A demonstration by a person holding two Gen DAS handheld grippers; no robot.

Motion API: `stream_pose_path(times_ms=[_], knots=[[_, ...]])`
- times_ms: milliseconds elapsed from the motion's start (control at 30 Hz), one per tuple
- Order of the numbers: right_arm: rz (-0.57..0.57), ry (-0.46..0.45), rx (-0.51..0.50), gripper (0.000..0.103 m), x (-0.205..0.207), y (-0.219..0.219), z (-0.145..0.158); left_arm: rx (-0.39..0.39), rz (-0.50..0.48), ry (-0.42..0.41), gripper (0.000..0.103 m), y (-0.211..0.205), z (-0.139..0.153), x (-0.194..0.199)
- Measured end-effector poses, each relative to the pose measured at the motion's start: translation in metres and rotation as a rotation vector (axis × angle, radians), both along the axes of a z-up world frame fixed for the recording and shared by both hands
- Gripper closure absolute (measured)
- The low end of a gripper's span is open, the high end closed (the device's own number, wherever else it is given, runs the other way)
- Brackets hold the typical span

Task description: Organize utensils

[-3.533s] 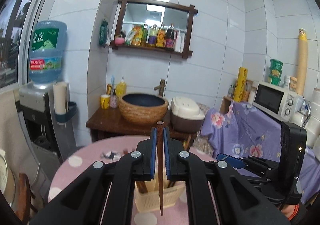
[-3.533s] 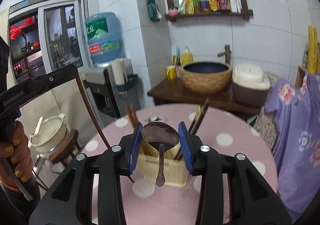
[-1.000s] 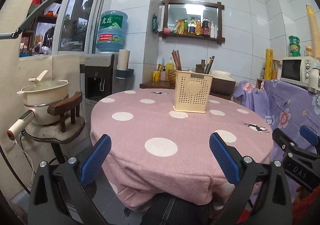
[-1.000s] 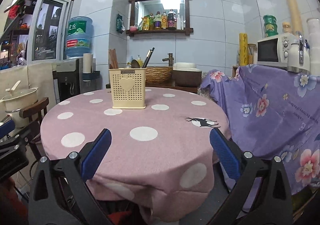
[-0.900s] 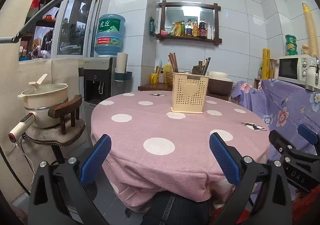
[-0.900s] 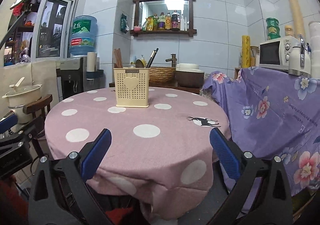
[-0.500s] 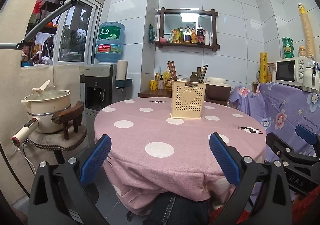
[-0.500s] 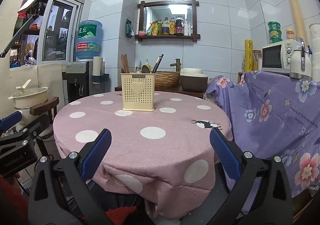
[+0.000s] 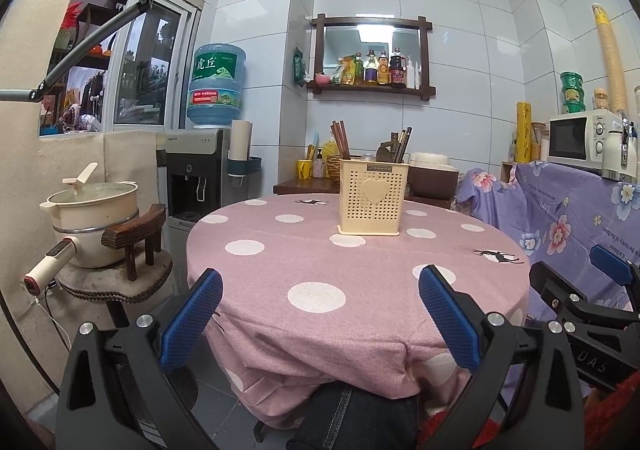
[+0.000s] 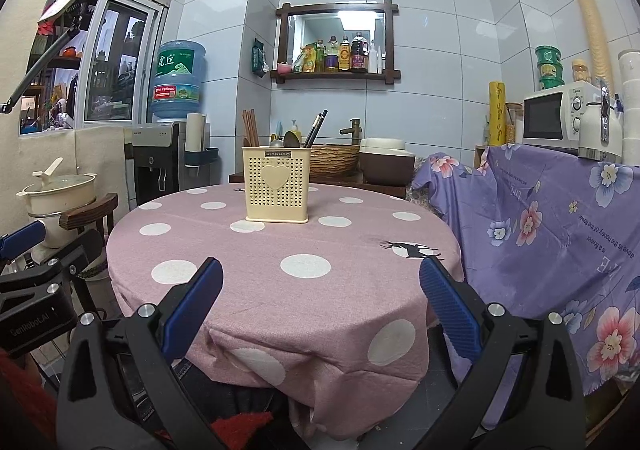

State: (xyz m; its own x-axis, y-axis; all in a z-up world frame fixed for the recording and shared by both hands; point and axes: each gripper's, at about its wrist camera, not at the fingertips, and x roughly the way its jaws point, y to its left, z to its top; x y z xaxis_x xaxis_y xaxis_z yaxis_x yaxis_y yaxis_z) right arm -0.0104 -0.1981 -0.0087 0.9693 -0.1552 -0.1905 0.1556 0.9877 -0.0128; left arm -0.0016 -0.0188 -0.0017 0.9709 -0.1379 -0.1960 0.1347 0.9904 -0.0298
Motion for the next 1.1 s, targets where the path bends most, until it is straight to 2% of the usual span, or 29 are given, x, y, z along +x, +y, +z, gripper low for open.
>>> stream_pose_path(times_ms=[1100], knots=[[0.006, 0.008, 0.002, 0.006, -0.0031, -0.0067, 0.0001, 0.003, 0.010, 0.009, 0.005, 0.0024, -0.0020, -0.0014]])
